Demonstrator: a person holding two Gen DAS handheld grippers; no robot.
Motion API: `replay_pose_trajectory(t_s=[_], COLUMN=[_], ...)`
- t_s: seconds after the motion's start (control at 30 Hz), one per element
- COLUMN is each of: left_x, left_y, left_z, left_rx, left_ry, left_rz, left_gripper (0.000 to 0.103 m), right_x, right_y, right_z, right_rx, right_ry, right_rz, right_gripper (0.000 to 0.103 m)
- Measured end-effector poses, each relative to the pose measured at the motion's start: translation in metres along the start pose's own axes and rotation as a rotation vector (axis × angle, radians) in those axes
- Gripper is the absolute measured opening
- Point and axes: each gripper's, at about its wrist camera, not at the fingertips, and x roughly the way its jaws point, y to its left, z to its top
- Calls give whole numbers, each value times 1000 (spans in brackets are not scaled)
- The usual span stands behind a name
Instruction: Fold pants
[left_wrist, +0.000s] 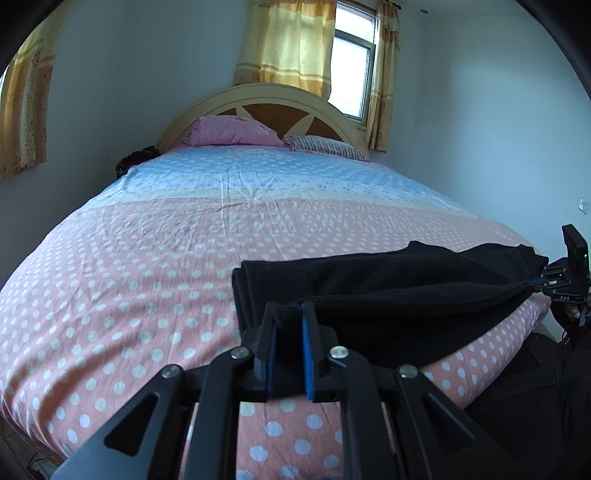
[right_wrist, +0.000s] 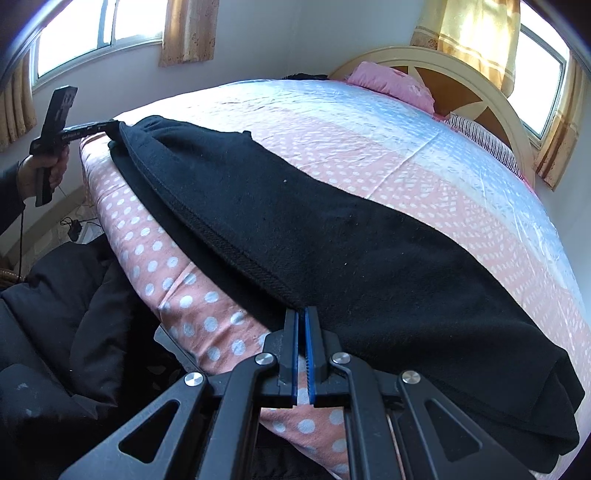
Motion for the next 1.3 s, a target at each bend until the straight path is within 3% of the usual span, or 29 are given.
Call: replay_pose_trajectory(t_s=[0.2, 0.27, 0.33, 0.47, 0.53, 0.67, 0.77, 0.83, 0.87, 0.97, 1.1, 1.3], left_x=[1, 4, 1, -19, -30, -52, -56, -47, -40, -8, 31, 32], left_y=[1, 3, 6, 15, 25, 51, 50, 36, 27, -5, -24, 22], left_z=[-8, -12, -15, -16, -18, -12, 3, 14, 19, 27, 32, 28], left_rx=[-7, -13, -19, 1, -10, -108, -144, -130, -116, -60, 7, -130], left_ry=[17, 30, 35, 33, 32, -33, -92, -101, -99, -49, 64, 126], left_rz=[-11, -2, -10, 27, 64, 135, 153, 130, 117, 87, 152, 160], left_gripper=[13, 18, 20, 46, 50, 51, 55, 56, 58, 59, 59, 59], right_x=[11, 10, 7, -2, -10, -19, -12, -2, 5, 20, 21, 23], right_y=[-1, -2, -1, -6, -9, -13, -3, 5, 10, 20, 27, 32], right_z=[-5, -5, -8, -12, -10, 7, 29, 39, 43, 51, 50, 53], right_rx=[4, 0, -25, -15, 0, 46, 42, 51, 51, 45, 8, 2], right_ry=[33, 47, 52, 42, 16, -41, -78, -90, -84, -60, -52, -52], right_rz=[10, 26, 23, 41, 48, 87, 95, 115, 121, 147, 129, 116], right_gripper=[4, 5, 12, 14, 14, 14, 15, 30, 44, 46, 46, 46])
